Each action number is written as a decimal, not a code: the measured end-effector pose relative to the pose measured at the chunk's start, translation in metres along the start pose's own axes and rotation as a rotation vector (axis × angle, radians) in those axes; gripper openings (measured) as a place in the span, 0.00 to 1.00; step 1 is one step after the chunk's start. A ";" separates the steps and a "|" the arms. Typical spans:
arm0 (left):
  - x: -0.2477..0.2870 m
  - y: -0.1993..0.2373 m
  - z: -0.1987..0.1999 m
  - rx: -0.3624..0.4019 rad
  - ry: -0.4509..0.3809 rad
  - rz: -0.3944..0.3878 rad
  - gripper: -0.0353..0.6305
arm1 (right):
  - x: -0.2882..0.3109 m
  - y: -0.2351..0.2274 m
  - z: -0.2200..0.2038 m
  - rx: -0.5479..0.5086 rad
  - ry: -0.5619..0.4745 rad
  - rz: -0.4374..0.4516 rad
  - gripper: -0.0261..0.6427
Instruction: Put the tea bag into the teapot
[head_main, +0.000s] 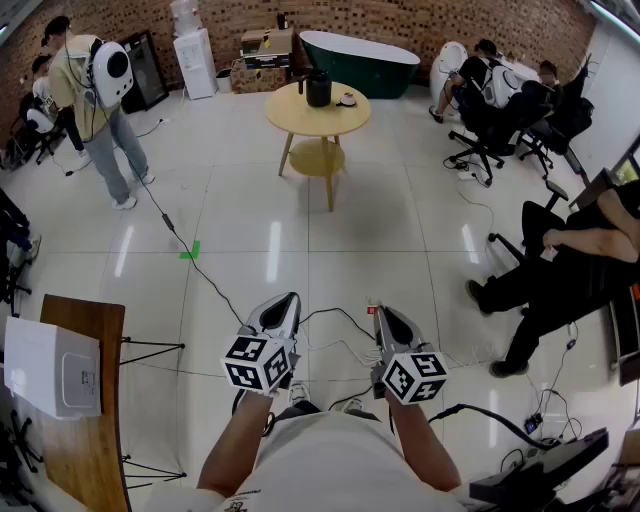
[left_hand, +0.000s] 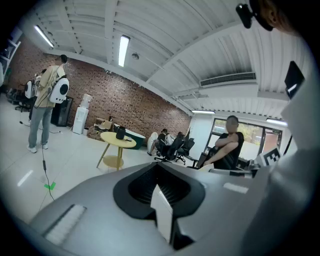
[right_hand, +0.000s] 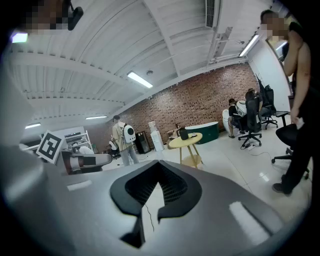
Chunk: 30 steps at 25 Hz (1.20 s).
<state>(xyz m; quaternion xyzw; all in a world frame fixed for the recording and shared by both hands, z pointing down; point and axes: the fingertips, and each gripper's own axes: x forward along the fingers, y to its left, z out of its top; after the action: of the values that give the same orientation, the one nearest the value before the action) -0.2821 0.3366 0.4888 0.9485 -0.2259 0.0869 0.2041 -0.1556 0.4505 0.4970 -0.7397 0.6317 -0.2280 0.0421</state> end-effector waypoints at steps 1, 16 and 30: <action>-0.001 0.006 0.002 0.004 -0.002 -0.001 0.07 | 0.004 0.000 0.001 0.000 -0.005 -0.009 0.04; -0.004 0.072 0.018 0.018 0.020 -0.047 0.07 | 0.046 0.012 0.006 -0.028 0.002 -0.116 0.04; 0.112 0.130 0.055 0.024 0.025 -0.016 0.07 | 0.178 -0.045 0.040 0.000 0.006 -0.066 0.04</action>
<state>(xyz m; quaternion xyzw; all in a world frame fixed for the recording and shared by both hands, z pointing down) -0.2392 0.1635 0.5132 0.9516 -0.2145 0.0997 0.1961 -0.0814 0.2806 0.5272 -0.7596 0.6069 -0.2316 0.0328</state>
